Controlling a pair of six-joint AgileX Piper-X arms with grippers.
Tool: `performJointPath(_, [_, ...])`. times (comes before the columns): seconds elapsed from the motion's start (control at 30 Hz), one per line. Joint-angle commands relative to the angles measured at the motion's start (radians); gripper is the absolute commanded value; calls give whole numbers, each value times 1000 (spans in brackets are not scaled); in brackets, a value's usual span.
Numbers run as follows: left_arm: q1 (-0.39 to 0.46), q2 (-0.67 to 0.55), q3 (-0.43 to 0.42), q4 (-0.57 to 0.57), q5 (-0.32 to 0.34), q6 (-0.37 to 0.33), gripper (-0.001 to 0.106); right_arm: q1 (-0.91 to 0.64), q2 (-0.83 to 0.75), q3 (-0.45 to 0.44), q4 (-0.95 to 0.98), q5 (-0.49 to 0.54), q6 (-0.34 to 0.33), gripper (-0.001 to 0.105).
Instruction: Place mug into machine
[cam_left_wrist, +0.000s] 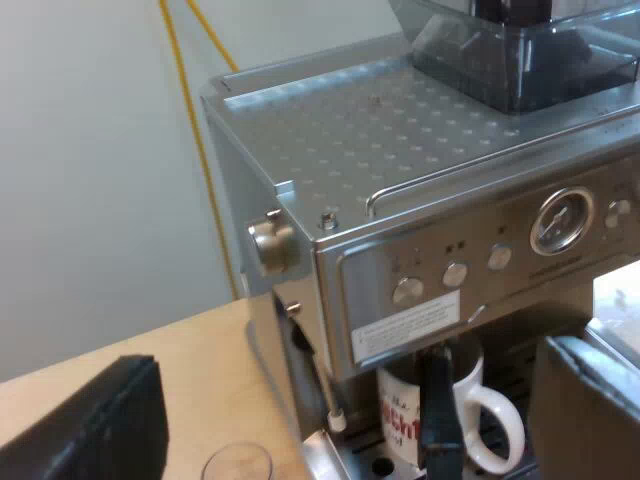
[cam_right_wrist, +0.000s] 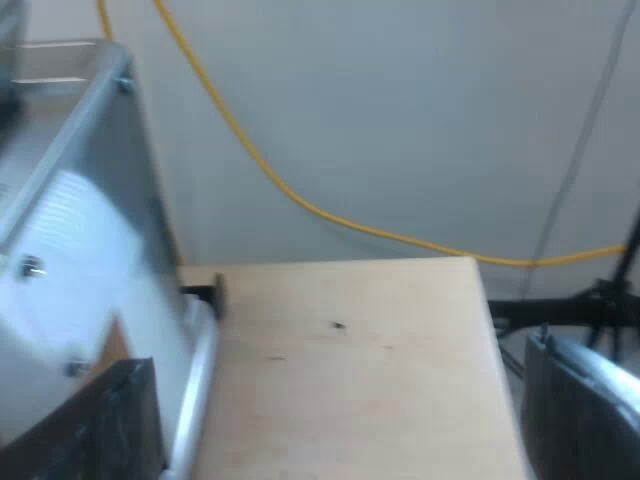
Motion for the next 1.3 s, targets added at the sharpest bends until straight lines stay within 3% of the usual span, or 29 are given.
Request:
performJointPath(0.03, [1,-33,-10,32,-26,-19,102,-73,-32,-9,31,-52,-39,92])
performJointPath(0.47, [1,-294,-10,211,-25,-19,102,-110,-287,63,148,-64,-50,92])
performJointPath(0.8, [1,-493,-10,360,-60,-19,102,-110,-530,139,230,-64,-42,92])
performJointPath(1.07, [1,-683,-12,545,-60,-42,102,-110,-737,187,331,-99,-42,92])
performJointPath(1.17, [5,-694,-26,626,-54,-49,102,-110,-804,199,372,-105,-42,92])
performJointPath(1.3, [4,-696,-26,645,-56,-45,102,-110,-882,214,432,-105,-42,92])
